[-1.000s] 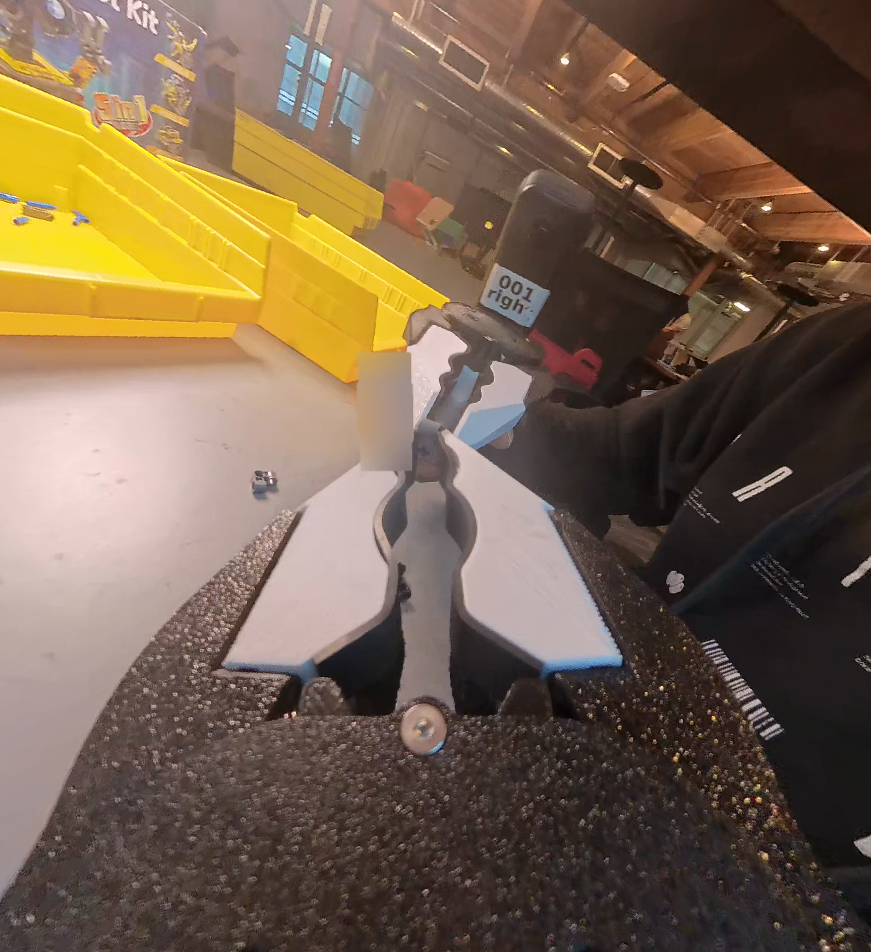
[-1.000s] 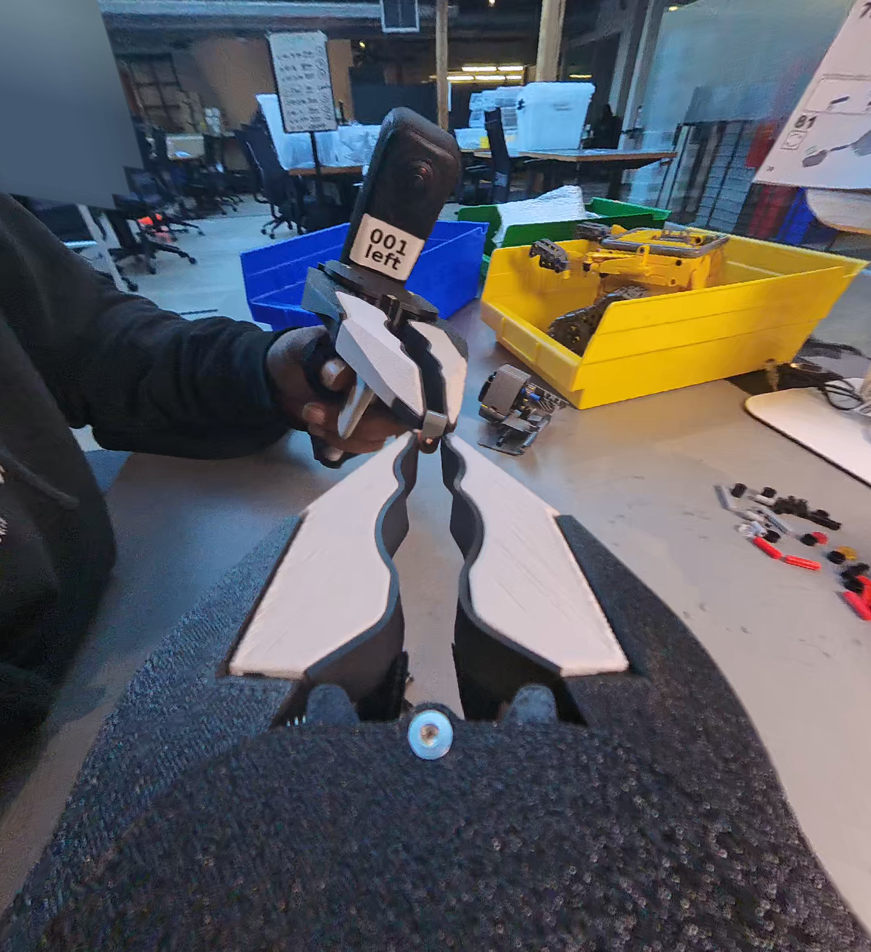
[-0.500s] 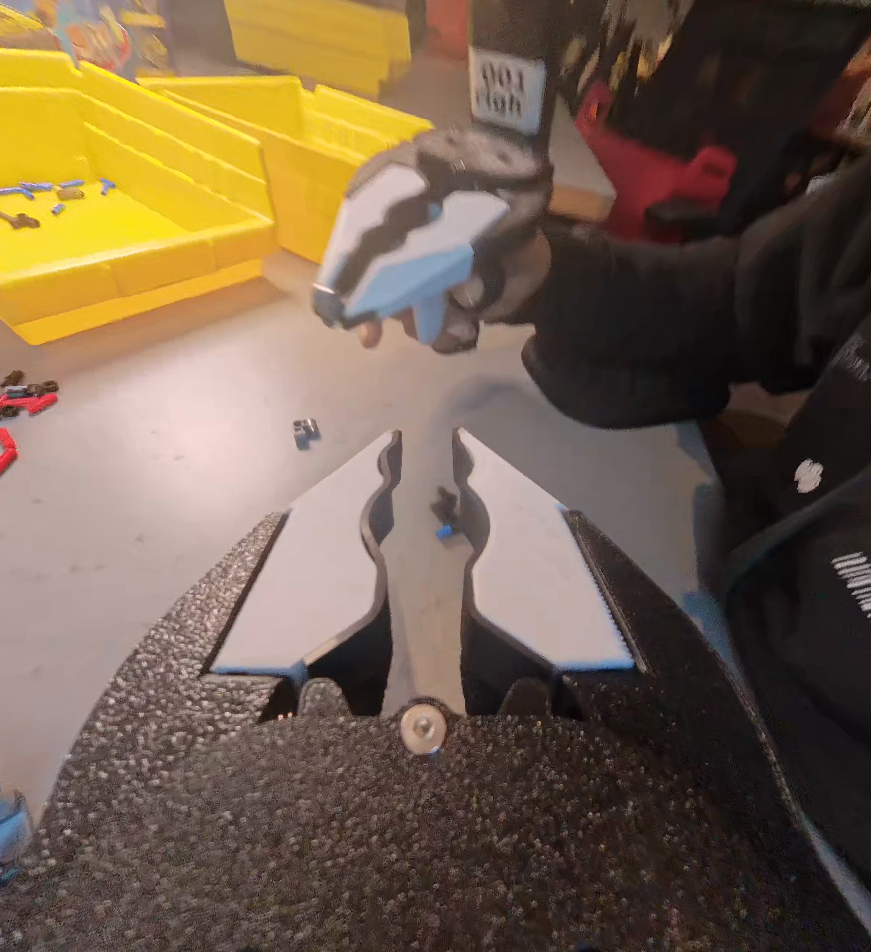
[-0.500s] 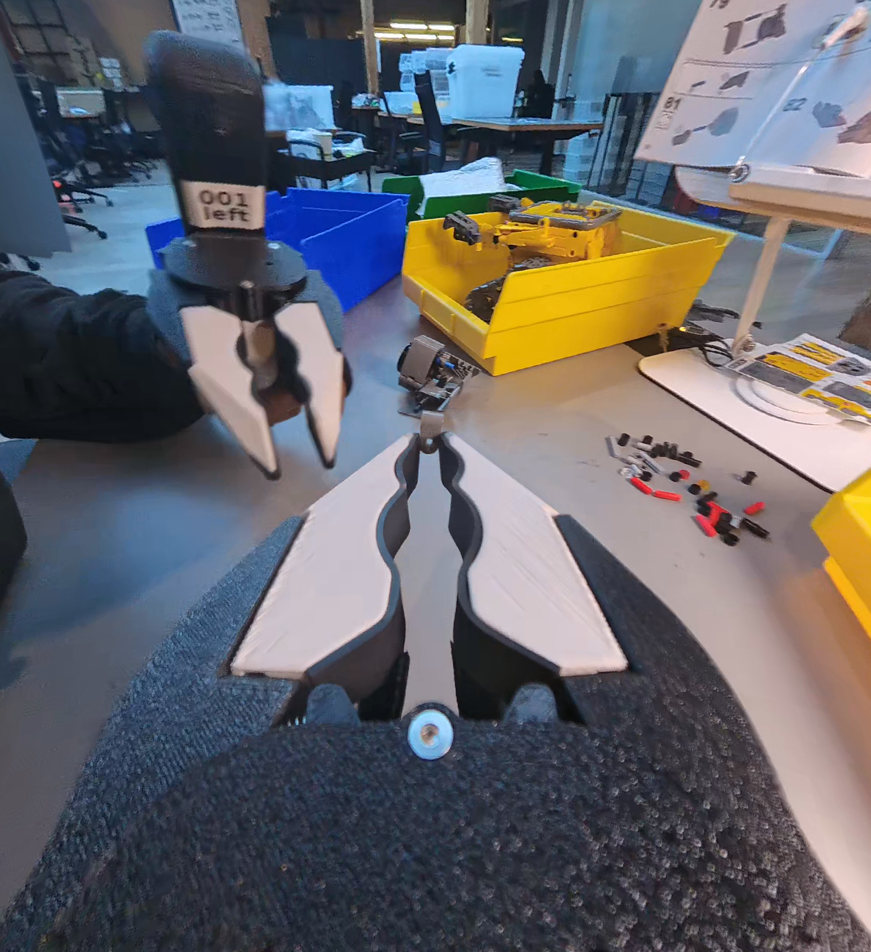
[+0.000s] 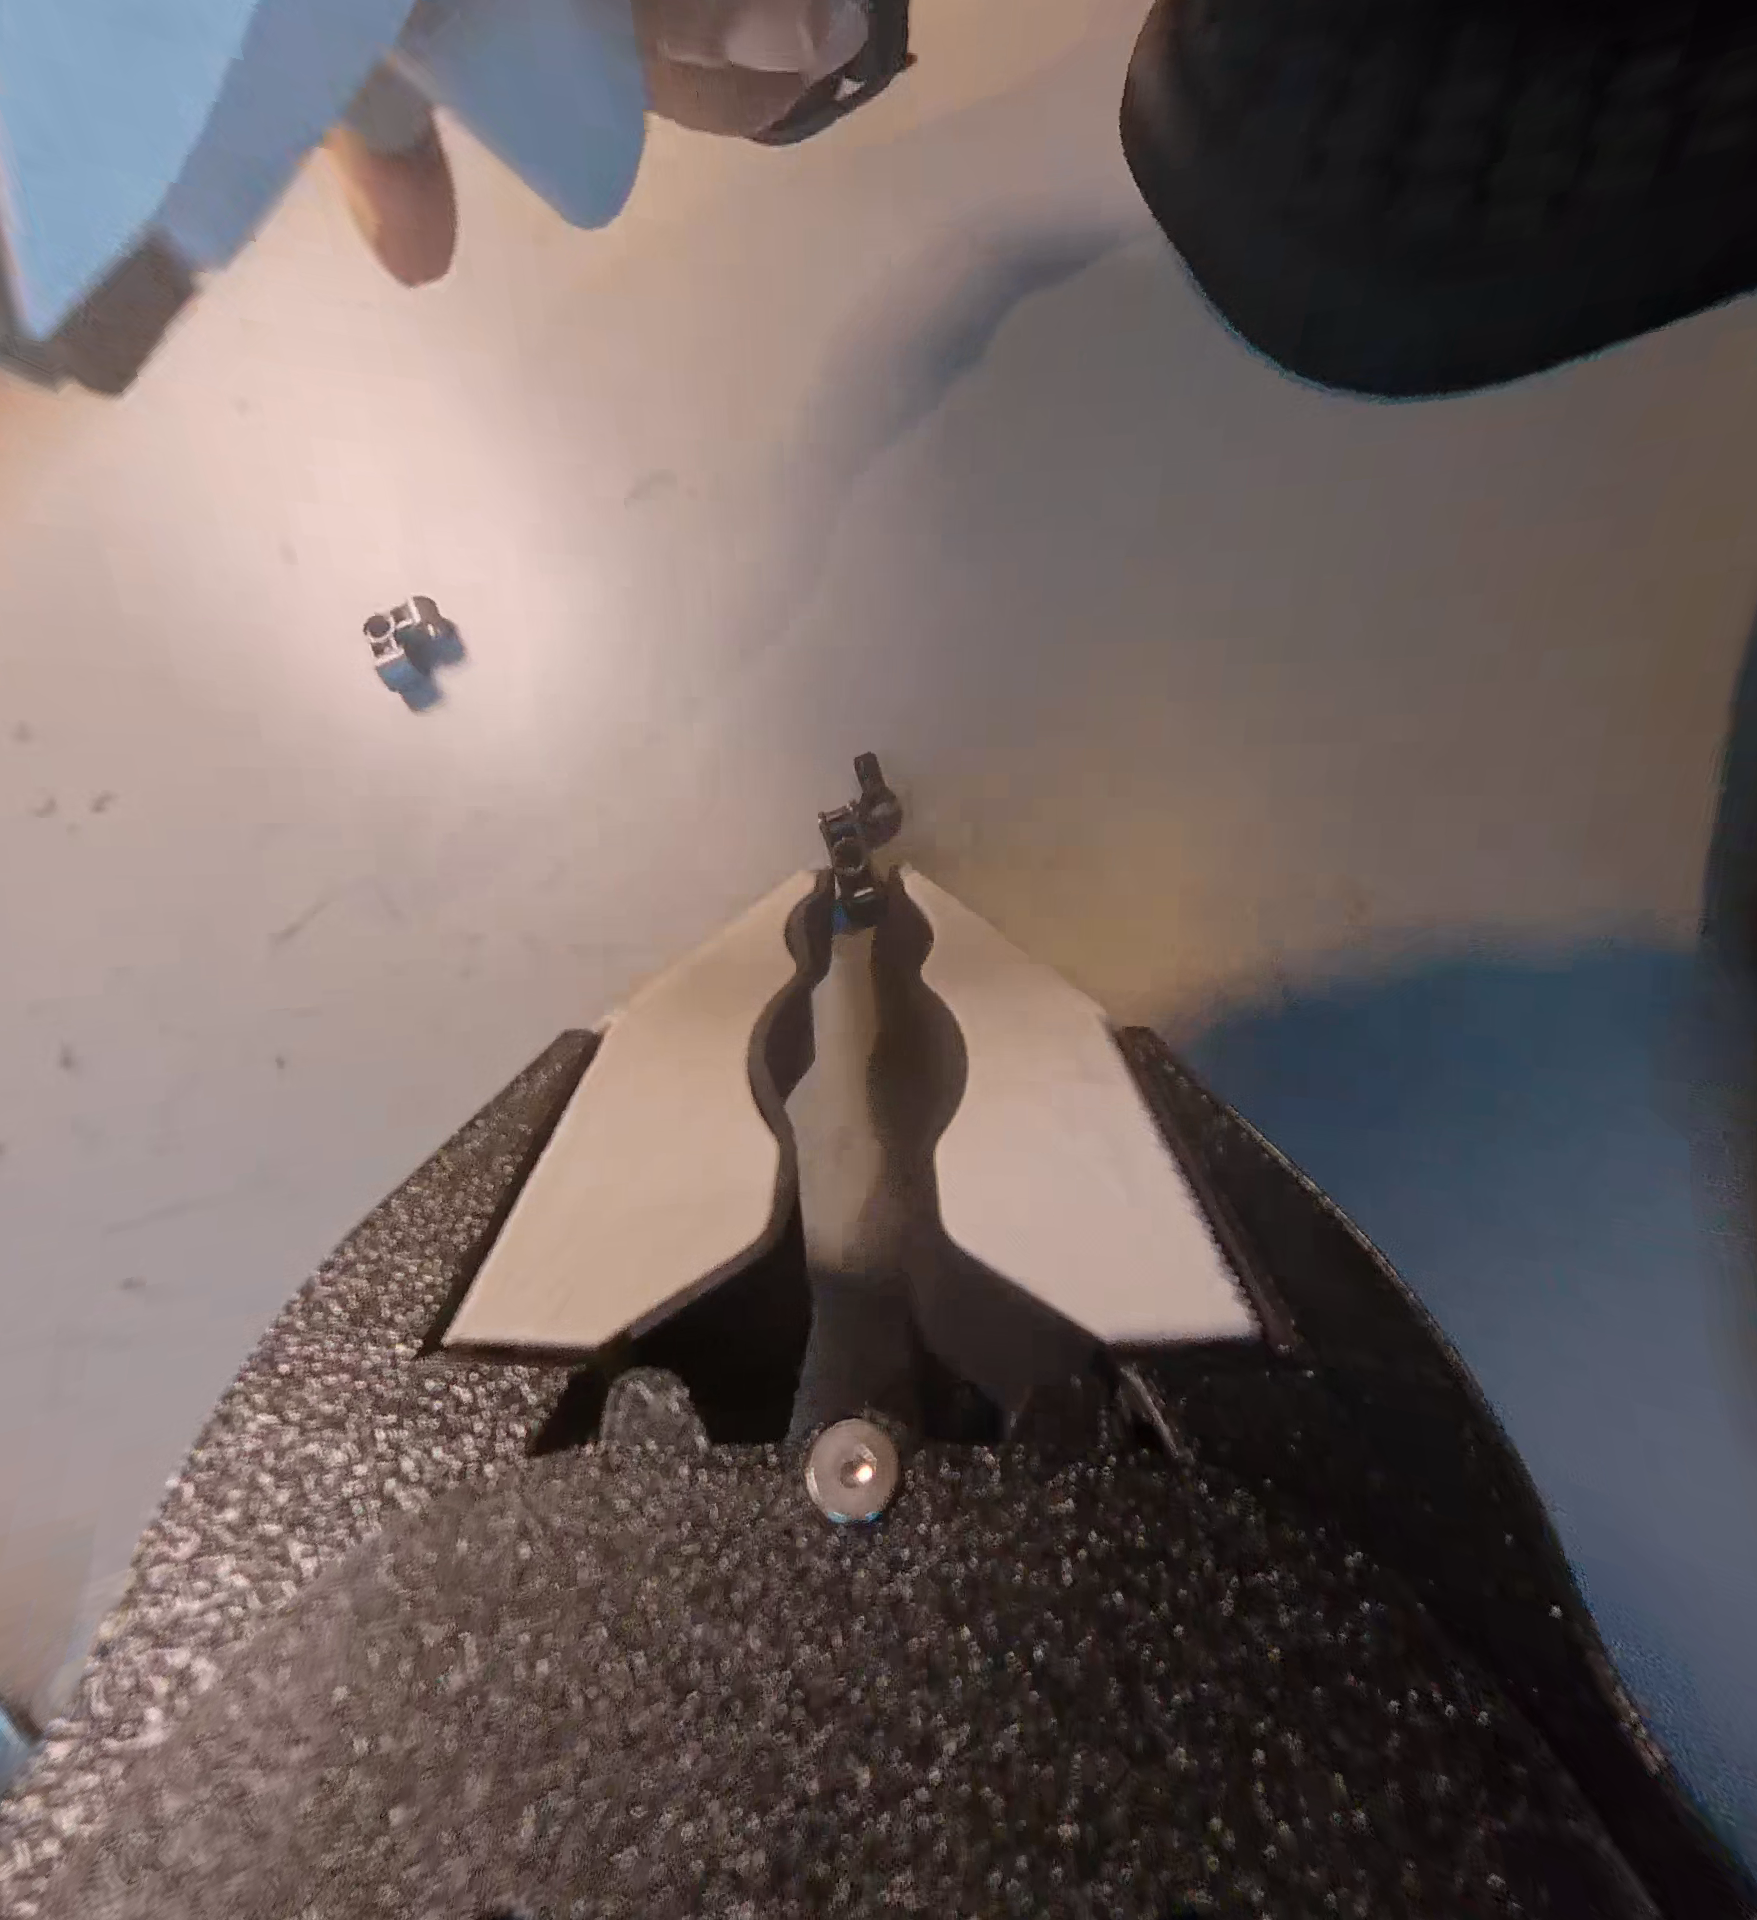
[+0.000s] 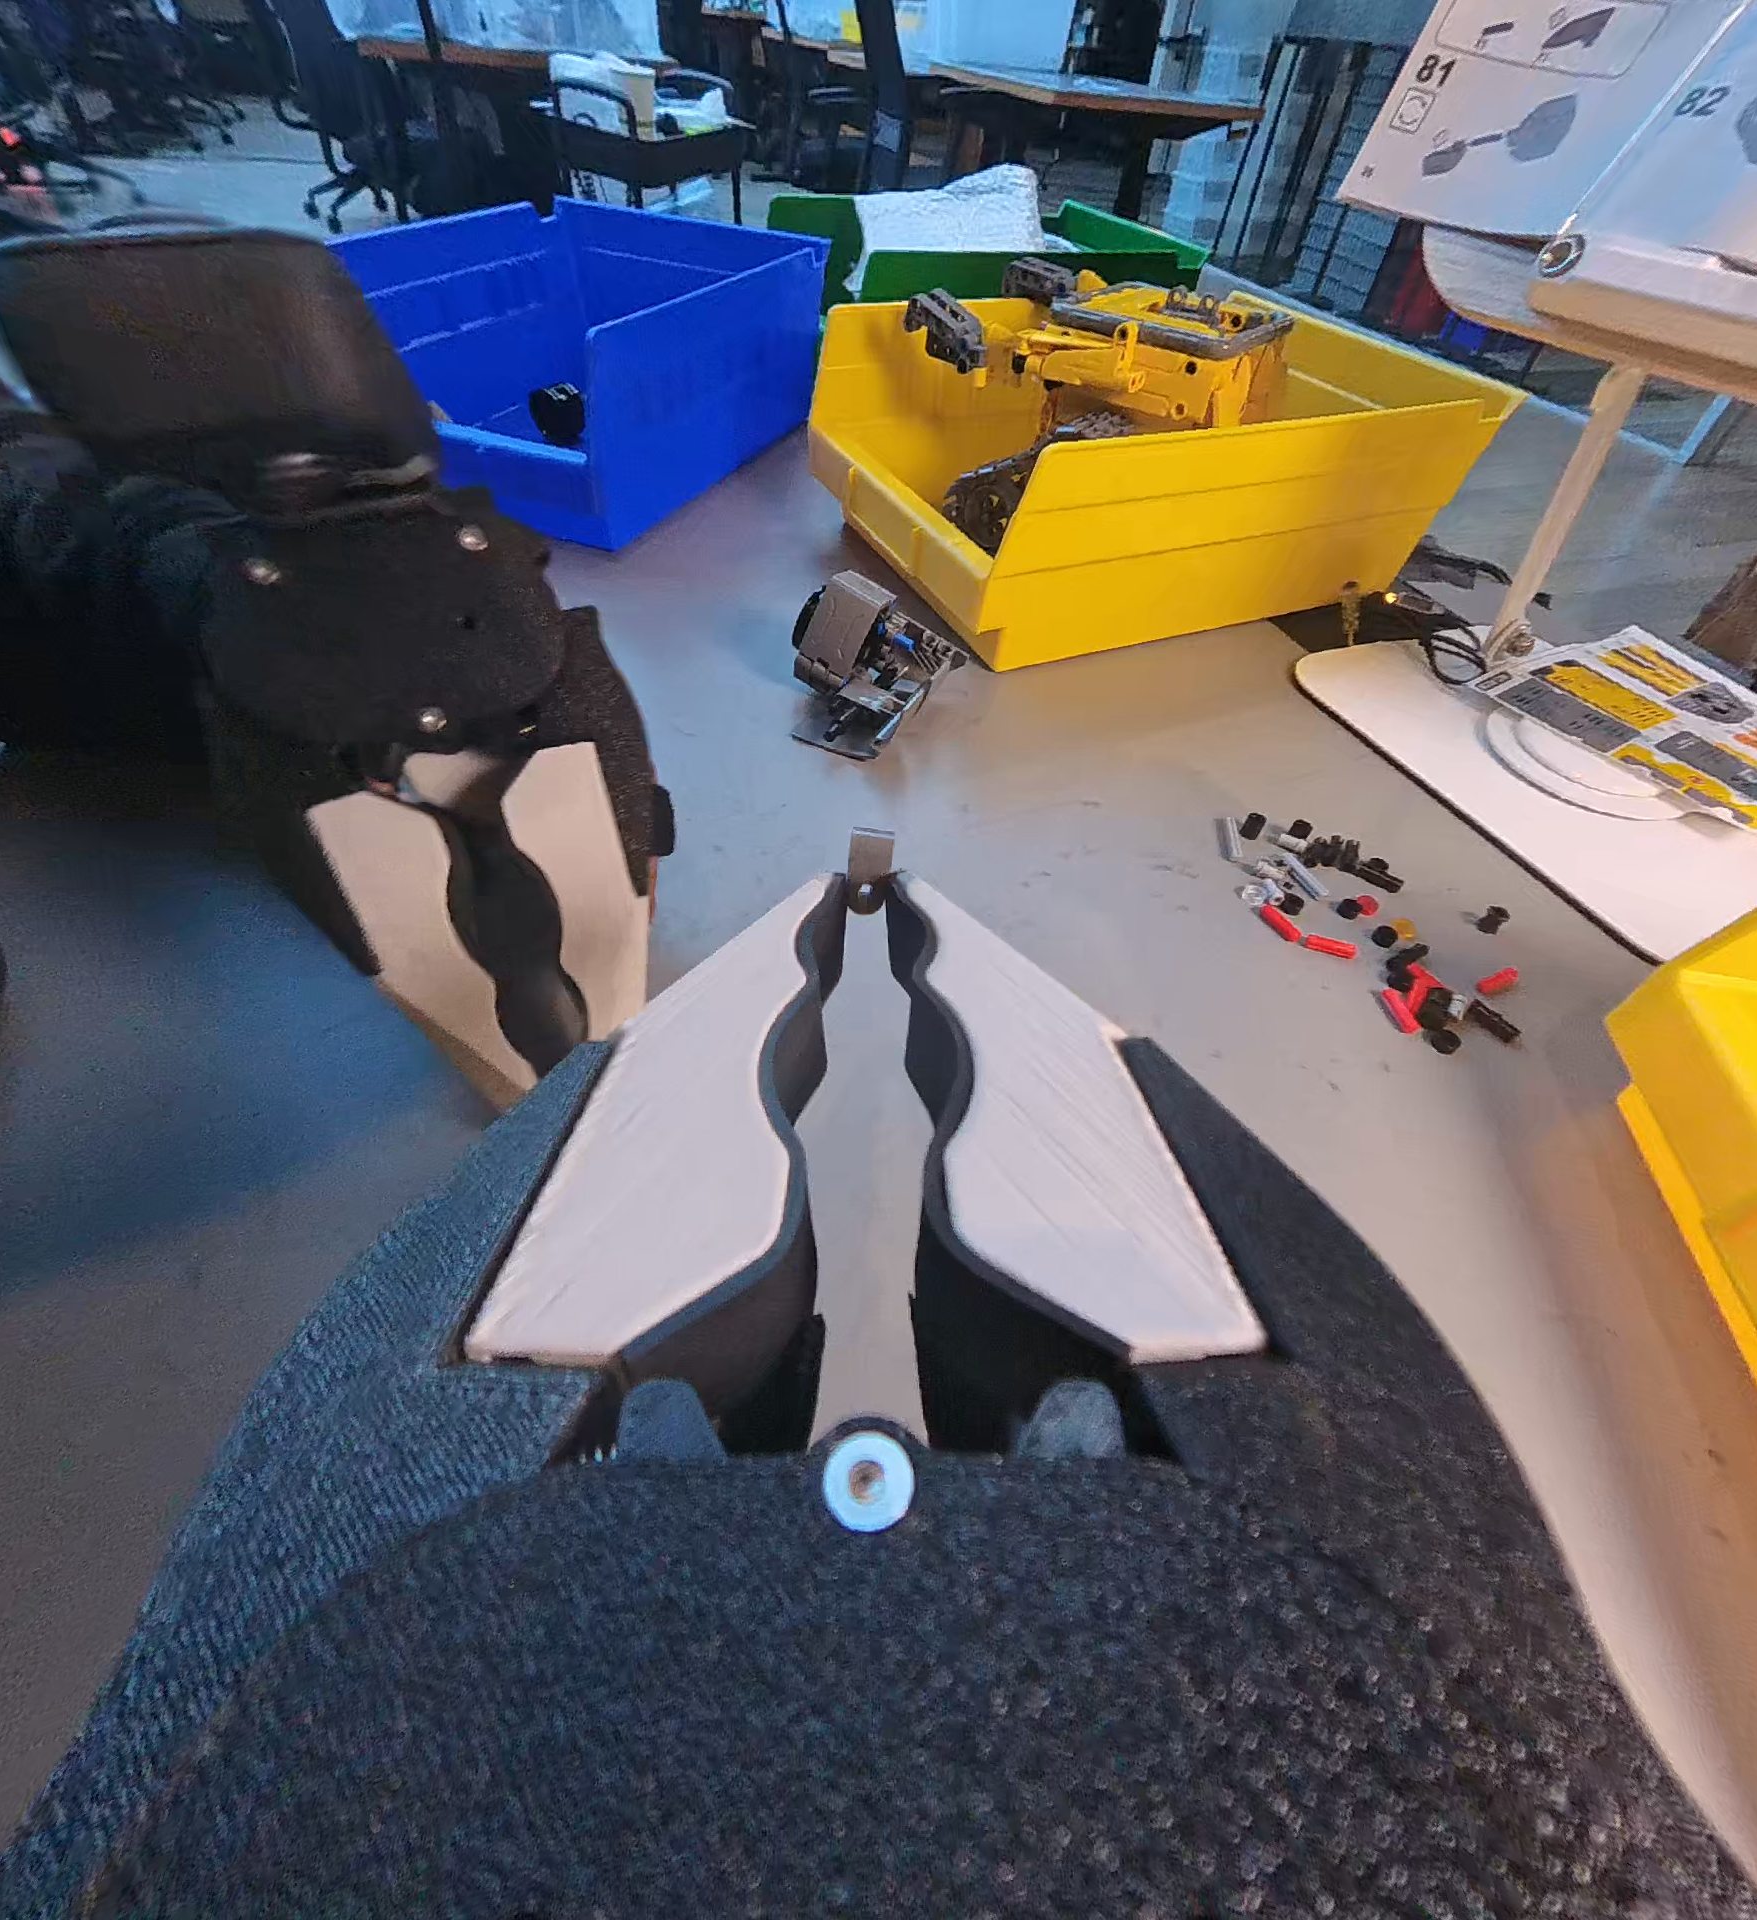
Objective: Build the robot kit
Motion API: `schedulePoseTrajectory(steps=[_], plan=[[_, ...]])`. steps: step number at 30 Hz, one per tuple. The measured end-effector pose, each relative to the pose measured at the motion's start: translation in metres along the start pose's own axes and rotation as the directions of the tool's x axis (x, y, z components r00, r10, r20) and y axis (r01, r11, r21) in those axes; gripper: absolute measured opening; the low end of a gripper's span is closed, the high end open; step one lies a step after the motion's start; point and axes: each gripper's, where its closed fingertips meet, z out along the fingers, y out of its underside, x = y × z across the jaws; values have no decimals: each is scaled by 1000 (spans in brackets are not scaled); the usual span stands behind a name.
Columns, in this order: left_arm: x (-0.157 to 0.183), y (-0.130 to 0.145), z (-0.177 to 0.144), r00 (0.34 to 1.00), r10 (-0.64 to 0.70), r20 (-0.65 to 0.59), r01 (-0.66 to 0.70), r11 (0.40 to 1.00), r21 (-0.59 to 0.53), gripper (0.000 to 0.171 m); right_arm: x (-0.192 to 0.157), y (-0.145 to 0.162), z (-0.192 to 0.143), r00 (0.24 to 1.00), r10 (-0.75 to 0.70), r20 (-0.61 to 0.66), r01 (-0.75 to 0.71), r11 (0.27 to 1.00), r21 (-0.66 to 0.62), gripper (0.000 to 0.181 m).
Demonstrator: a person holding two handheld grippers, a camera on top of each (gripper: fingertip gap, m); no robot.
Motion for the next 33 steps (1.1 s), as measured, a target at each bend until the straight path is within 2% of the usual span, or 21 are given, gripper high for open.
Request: schedulePoseTrajectory(steps=[3,4,6,9,12,17,25,33], plan=[[0,-11,-11,963,-218,-161,236,967,101,8,-17,1,-4,993,-30,117,29,1000,11,7],[-1,-20,-20,922,-295,-251,339,929,150,8,-23,-1,-7,987,-35,156,31,999,28,7],[0,-38,-43,800,-383,-462,524,821,228,8,-35,-3,-14,968,-26,248,13,998,56,7],[-5,-51,-69,626,-414,-661,699,674,240,8,-52,-9,-23,928,-10,372,-30,994,102,7],[1,-60,-82,498,-381,-779,772,604,197,8,-66,-15,-25,892,3,452,-73,988,136,7],[14,-70,-87,369,-346,-863,819,559,126,8,-76,-18,-24,854,28,519,-128,979,158,7],[21,-73,-88,272,-351,-896,848,527,51,7,-81,-25,-28,789,87,608,-245,952,182,7],[26,-69,-81,184,-379,-907,864,503,-36,7,-83,-19,-28,772,87,630,-226,963,145,7]])
